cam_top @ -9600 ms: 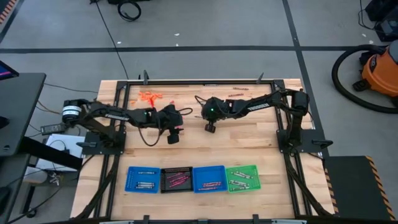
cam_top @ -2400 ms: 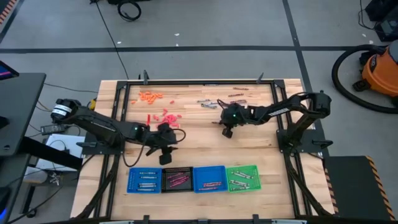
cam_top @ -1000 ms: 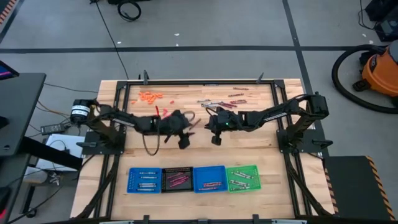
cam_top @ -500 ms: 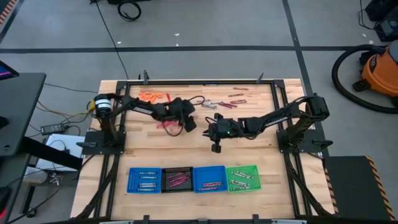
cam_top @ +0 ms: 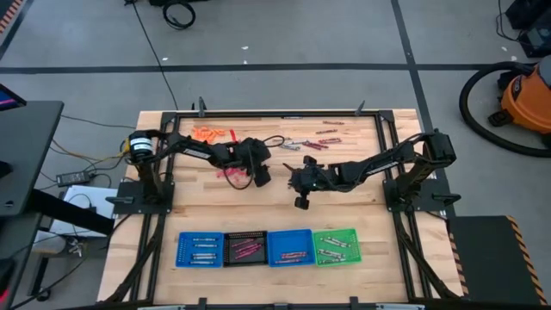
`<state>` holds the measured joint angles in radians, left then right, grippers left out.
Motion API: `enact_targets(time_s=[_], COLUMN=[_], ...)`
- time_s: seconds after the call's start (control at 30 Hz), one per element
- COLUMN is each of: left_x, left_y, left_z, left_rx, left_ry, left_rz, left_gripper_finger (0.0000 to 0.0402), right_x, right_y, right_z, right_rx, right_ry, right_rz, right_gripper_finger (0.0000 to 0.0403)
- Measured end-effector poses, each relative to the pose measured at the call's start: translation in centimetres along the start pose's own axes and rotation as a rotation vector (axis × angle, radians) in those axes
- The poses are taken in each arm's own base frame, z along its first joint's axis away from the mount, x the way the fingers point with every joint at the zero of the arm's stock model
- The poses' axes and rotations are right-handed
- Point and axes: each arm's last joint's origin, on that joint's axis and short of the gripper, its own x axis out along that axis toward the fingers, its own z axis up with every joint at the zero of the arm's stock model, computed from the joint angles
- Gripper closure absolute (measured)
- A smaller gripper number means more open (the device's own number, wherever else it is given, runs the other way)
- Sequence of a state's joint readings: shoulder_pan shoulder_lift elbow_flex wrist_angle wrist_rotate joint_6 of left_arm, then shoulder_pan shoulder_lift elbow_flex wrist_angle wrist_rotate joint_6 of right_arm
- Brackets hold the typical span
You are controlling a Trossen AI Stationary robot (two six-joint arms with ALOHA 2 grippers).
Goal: Sort crayons
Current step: Put the dark pink crayon into the black bin
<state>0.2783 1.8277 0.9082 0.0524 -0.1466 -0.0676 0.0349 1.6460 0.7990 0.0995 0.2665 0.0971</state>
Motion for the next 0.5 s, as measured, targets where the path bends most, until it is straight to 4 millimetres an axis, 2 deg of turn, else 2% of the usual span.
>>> enact_targets(time_s=[0.13, 0.3, 0.5], left_x=[-1.1, -1.2, -1.3], left_y=[-1.5, -3.1, -3.7], left_z=[1.2, 0.6, 0.3], left_rx=[0.036, 0.064, 0.078], left_ry=[-0.093, -0.060, -0.037], left_rz=[-0.085, -0.143, -0.141], left_gripper_finger=[0.0208, 0.0208, 0.0208], right_x=[-0.7, -1.2, -3.0], right_y=[-0.1, -1.1, 0.8], right_z=[-0.8, -3.1, -4.6], right_rx=[0.001, 0.016, -0.017], right_ry=[0.081, 0.339, 0.479], right_rz=[-0.122, -0.100, -0.119], right_gripper_finger=[0.0351, 0.0351, 0.0351])
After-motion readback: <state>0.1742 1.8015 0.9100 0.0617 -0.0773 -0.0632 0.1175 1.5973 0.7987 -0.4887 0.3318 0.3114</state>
